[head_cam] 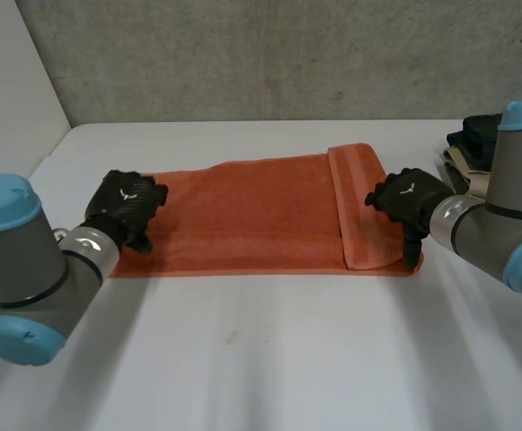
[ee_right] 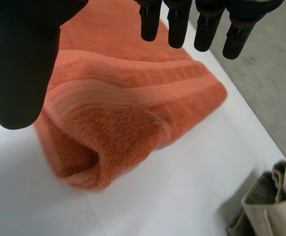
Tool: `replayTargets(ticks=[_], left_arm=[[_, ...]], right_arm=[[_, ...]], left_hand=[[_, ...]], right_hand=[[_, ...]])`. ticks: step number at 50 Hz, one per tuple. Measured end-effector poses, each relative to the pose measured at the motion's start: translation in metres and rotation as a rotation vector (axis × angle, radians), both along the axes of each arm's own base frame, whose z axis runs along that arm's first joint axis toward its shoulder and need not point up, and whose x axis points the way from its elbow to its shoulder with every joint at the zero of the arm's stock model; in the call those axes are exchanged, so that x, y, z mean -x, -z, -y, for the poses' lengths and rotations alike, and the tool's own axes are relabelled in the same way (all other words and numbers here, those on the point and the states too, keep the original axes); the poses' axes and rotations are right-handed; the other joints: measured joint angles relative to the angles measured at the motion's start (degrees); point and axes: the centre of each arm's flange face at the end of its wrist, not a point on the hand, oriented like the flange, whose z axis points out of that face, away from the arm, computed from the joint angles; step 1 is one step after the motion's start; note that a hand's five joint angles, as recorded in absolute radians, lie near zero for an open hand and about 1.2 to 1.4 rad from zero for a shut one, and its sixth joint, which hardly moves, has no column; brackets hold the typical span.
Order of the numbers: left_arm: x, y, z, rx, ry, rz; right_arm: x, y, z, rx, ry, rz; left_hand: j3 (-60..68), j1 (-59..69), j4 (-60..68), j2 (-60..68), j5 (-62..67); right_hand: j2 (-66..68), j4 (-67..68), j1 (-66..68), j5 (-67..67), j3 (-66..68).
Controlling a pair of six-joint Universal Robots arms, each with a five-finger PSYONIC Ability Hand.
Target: Fold the laundry.
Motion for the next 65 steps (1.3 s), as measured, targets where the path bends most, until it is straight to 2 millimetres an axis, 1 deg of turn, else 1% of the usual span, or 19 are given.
replayTargets(ticks=[4,10,16,18,23,28,31,33,35,37,43,48,50,53,55,56,59,63,65], left_arm=[[-0.008,-0.001,-0.006,-0.054,0.009,0.008],[-0.021,0.003,-0.007,-0.107,-0.004,0.013],[-0.030,0.006,-0.004,-0.123,-0.032,0.007],[-0.033,0.007,-0.003,-0.128,-0.044,-0.004],[-0.034,0.007,-0.003,-0.135,-0.055,-0.026],[-0.034,0.004,-0.004,-0.133,-0.059,-0.046],[-0.033,0.000,-0.004,-0.128,-0.061,-0.061],[-0.033,-0.001,-0.004,-0.125,-0.062,-0.067],[-0.033,-0.002,-0.005,-0.124,-0.062,-0.071],[-0.033,-0.002,-0.005,-0.125,-0.063,-0.073],[-0.033,0.000,-0.007,-0.133,-0.061,-0.071],[-0.033,0.004,-0.011,-0.151,-0.059,-0.064],[-0.034,0.005,-0.013,-0.156,-0.059,-0.062],[-0.034,0.009,-0.017,-0.173,-0.053,-0.058],[-0.033,0.010,-0.019,-0.178,-0.051,-0.056],[-0.033,0.014,-0.021,-0.189,-0.044,-0.050],[-0.033,0.021,-0.022,-0.205,-0.035,-0.035],[-0.034,0.029,-0.018,-0.207,-0.029,-0.003],[-0.035,0.034,-0.012,-0.196,-0.027,0.021]], right_arm=[[-0.010,-0.004,-0.012,0.031,-0.112,-0.115],[-0.026,0.000,-0.020,0.107,-0.279,-0.235],[-0.041,0.015,-0.013,0.177,-0.418,-0.293],[-0.046,0.025,-0.007,0.199,-0.469,-0.315],[-0.050,0.044,0.002,0.220,-0.521,-0.357],[-0.049,0.056,0.011,0.229,-0.529,-0.385],[-0.047,0.063,0.018,0.233,-0.517,-0.392],[-0.046,0.063,0.023,0.242,-0.504,-0.390],[-0.045,0.060,0.026,0.254,-0.488,-0.383],[-0.044,0.056,0.030,0.269,-0.464,-0.367],[-0.035,0.040,0.046,0.311,-0.349,-0.274],[-0.014,0.020,0.064,0.302,-0.177,-0.144],[-0.008,0.016,0.066,0.285,-0.131,-0.104],[0.009,0.007,0.070,0.219,-0.007,0.026],[0.012,0.006,0.069,0.199,0.020,0.059],[0.019,0.005,0.068,0.161,0.071,0.123],[0.025,0.007,0.065,0.111,0.125,0.196],[0.029,0.013,0.060,0.078,0.149,0.232],[0.031,0.018,0.057,0.066,0.152,0.239]], left_hand=[[-2.37,-2.00,-2.90,-2.57,-2.85],[-2.88,-2.12,-3.49,-2.96,-3.40],[-2.88,-2.12,-3.49,-2.96,-3.40],[-2.88,-2.12,-3.49,-2.96,-3.40],[-2.88,-2.12,-3.49,-2.96,-3.40],[-2.88,-2.12,-3.50,-2.96,-3.39],[-2.88,-2.12,-3.72,-2.96,-3.64],[-2.88,-2.12,-3.72,-2.96,-3.63],[-2.88,-2.12,-3.72,-3.01,-3.63],[-2.88,-2.12,-3.72,-3.08,-3.64],[-3.96,-3.16,-4.42,-3.76,-4.35],[-5.06,-4.08,-5.64,-5.06,-5.55],[-5.82,-4.86,-6.32,-5.73,-6.21],[-7.25,-6.37,-7.76,-7.18,-7.63],[-7.25,-6.37,-7.86,-7.28,-7.65],[-7.24,-6.37,-7.87,-7.33,-7.65],[-7.24,-6.37,-7.86,-7.33,-7.65],[-7.22,-6.34,-7.70,-7.26,-7.32],[-6.92,-6.08,-7.05,-6.94,-6.43]], right_hand=[[0.00,0.00,0.00,0.00,0.00],[0.00,0.00,0.00,0.00,0.00],[0.13,0.14,0.00,0.09,0.13],[0.63,0.57,0.29,0.57,0.66],[3.50,3.33,0.29,3.20,3.77],[5.69,5.64,2.66,5.46,6.04],[17.74,17.67,17.27,17.37,17.93],[41.18,40.20,38.99,39.51,40.60],[52.88,51.86,50.38,50.97,52.08],[54.87,55.62,51.27,53.71,55.46],[54.87,56.14,51.27,53.71,55.81],[54.87,56.17,51.27,53.71,55.81],[54.87,56.20,51.27,53.71,55.81],[54.87,56.27,51.27,53.71,55.81],[54.87,56.30,51.27,53.71,55.81],[54.87,56.36,51.27,53.71,55.82],[54.87,56.37,51.27,53.71,55.81],[54.87,56.37,51.27,53.71,55.81],[54.87,56.37,51.27,53.71,55.81]])
